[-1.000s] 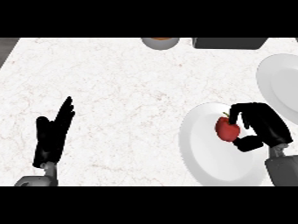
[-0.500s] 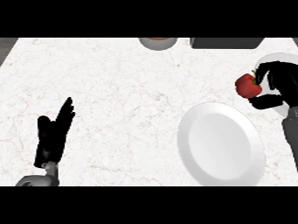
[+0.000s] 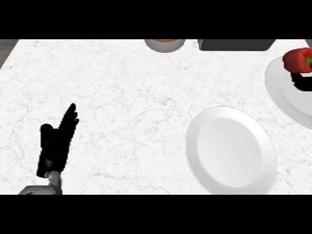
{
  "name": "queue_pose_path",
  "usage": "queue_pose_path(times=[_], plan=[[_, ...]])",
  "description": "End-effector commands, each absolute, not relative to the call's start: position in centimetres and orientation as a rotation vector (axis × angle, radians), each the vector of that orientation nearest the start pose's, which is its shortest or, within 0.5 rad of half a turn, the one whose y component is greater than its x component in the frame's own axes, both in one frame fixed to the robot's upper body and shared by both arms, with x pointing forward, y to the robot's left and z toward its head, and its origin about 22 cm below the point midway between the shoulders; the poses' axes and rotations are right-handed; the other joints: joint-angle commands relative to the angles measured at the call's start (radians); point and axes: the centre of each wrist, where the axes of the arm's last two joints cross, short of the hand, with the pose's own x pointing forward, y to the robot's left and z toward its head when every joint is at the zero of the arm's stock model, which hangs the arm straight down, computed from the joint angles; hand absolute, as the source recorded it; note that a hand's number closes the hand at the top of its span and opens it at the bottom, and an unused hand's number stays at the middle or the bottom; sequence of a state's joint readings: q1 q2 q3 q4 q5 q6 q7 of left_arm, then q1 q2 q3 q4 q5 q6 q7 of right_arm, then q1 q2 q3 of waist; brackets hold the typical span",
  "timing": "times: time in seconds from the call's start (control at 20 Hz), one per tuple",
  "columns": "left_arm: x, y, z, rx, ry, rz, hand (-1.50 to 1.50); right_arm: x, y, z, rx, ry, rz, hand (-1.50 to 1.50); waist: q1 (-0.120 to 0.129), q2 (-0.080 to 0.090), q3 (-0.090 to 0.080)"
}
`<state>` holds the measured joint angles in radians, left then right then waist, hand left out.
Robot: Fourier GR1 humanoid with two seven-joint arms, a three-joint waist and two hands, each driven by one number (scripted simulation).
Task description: Pick the bell pepper from the plate and place it in the plate
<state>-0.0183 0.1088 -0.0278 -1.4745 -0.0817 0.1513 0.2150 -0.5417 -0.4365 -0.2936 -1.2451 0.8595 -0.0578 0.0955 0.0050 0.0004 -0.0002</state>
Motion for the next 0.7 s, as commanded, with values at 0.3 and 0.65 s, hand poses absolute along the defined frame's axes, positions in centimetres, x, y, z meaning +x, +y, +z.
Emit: queue_pose_path(times=[0.3,0.65], plan=[[25.5,26.1,-0.1,0.229,-1.286,-0.046,0.00,38.1,-42.8,15.1,-1.269,-1.328,0.455,1.50,0.018,0.007,0.001],[25.9,23.4,-0.2,0.219,-1.302,-0.065,0.00,37.7,-45.4,11.1,-1.258,-1.214,0.528,1.50,0.033,0.015,0.003]])
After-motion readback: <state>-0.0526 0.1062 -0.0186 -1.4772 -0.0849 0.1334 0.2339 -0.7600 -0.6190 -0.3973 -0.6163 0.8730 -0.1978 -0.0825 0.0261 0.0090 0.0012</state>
